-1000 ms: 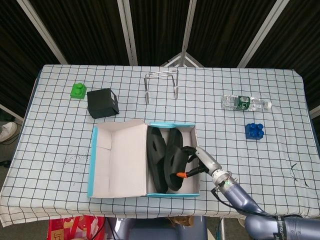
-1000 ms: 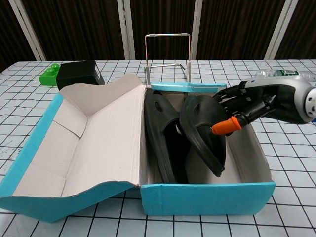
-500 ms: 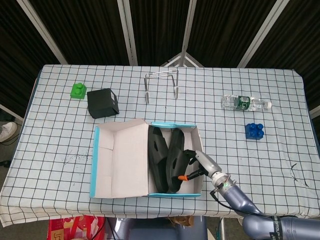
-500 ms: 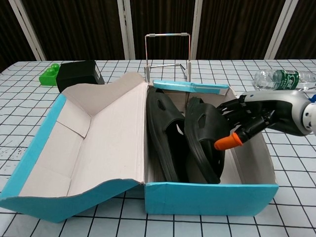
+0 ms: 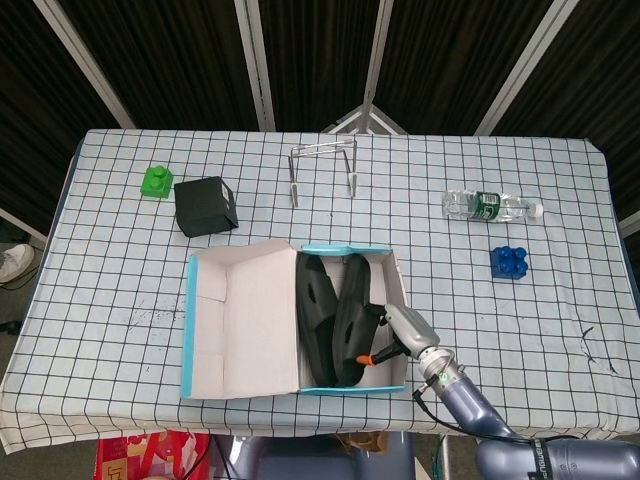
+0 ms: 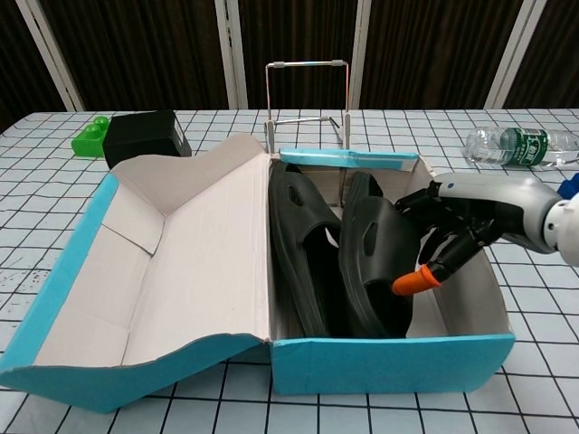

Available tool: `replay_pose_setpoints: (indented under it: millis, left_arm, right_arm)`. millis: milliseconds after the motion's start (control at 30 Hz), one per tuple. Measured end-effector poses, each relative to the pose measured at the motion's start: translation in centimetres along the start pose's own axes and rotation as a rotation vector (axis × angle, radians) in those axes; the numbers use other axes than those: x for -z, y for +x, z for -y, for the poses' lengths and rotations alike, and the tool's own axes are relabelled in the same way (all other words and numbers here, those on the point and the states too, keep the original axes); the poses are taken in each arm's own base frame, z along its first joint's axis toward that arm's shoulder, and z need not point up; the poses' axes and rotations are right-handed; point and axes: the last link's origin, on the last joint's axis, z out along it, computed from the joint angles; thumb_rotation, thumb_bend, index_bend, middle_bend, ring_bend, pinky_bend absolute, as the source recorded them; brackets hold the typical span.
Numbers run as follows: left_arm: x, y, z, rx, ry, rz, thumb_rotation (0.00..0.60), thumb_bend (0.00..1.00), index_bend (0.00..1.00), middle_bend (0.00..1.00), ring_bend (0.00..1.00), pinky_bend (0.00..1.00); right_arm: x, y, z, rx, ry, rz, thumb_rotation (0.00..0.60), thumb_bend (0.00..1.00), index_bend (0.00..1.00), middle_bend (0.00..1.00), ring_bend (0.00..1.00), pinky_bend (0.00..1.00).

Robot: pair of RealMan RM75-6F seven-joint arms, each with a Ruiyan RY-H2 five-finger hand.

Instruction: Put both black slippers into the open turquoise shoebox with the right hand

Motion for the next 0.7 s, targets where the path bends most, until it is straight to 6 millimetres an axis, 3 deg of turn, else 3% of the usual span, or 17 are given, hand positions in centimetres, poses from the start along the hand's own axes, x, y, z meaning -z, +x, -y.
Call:
replay_pose_setpoints:
  millis: [233, 467, 700]
  left_arm:
    - [0.0, 0.0, 0.1, 0.001, 0.001, 0.001, 0.6, 0.64, 0.24, 0.05, 0.03, 0.1]
    - [0.0, 0.0, 0.1, 0.001, 0.001, 0.001, 0.6, 0.64, 0.24, 0.05, 0.03, 0.1]
    - [0.0, 0.0, 0.0, 0.0, -0.001, 0.002, 0.6, 0.64, 0.24, 0.05, 0.03, 0.1]
  right_arm:
    - [0.0, -0.9, -0.2, 0.064, 0.005, -0.016, 0.6, 0.81, 0.65, 0.41, 0.34, 0.32]
    - [0.0, -0.6, 0.0, 0.051, 0.005, -0.016, 0.6, 0.8, 0.65, 0.39, 0.33, 0.31]
    - [0.4, 0.3, 0.6, 0.029, 0.016, -0.001, 0.6, 0.58, 0.5, 0.31, 0.26, 0.26]
